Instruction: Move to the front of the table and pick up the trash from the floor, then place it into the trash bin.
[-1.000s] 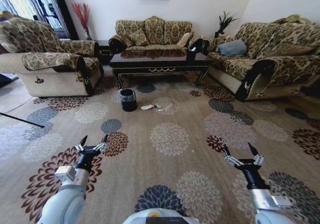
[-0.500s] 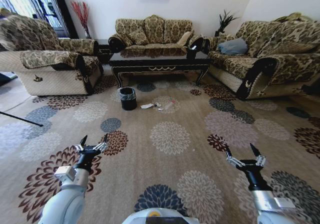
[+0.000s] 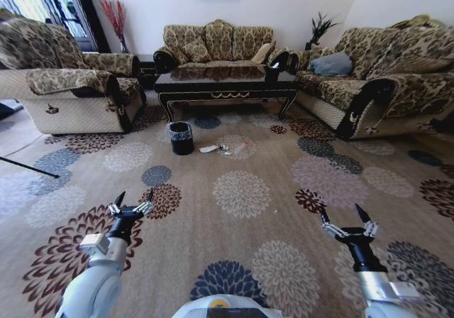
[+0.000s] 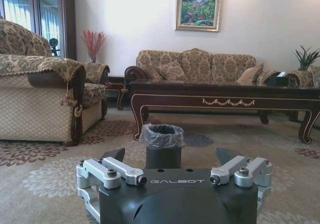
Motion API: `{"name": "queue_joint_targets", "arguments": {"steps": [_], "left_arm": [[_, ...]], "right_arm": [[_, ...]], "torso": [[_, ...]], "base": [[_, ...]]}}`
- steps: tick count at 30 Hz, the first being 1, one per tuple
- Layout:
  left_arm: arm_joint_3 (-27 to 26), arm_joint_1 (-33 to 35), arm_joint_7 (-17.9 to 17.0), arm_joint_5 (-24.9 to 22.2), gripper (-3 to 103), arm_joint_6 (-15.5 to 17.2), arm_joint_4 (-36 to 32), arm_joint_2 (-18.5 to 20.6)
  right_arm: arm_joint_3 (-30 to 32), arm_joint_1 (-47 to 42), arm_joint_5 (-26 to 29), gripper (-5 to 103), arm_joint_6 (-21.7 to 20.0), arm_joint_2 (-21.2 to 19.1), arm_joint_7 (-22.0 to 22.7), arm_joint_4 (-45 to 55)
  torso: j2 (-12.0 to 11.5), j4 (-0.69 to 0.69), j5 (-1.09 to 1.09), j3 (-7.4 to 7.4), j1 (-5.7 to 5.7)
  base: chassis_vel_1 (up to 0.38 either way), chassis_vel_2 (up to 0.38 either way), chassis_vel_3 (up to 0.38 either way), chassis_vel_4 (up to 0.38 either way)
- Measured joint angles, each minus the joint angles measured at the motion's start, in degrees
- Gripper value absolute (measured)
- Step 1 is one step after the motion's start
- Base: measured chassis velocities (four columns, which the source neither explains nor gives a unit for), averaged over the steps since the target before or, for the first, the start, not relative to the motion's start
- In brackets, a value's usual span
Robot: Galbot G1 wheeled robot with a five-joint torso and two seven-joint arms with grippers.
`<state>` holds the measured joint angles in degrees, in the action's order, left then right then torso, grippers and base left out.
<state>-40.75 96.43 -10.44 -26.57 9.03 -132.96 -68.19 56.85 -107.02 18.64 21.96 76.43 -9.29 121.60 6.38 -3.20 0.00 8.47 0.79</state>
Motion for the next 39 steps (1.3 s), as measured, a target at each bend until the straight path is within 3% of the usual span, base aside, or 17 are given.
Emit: {"name": "queue_joint_targets", "arguments": {"steps": [31, 39], "left_arm": [[-0.6, 2.9, 1.1, 1.7, 100, -1.1, -0.7, -1.8], [-0.6, 2.4, 1.1, 1.5, 100, -1.1, -0.4, -1.7]], "right_arm": [[-4.2, 2.5, -2.6, 100, -1.4, -3.9, -0.4, -2.2], [-4.3, 2.4, -2.6, 100, -1.6, -3.7, -0.4, -2.1]], "torso": [[-6.4, 0.00, 0.00, -5.98, -0.78], [-6.4, 0.00, 0.00, -6.14, -0.78]], "base": [[0.000, 0.000, 0.000, 0.000], [0.000, 0.000, 0.000, 0.000]]}}
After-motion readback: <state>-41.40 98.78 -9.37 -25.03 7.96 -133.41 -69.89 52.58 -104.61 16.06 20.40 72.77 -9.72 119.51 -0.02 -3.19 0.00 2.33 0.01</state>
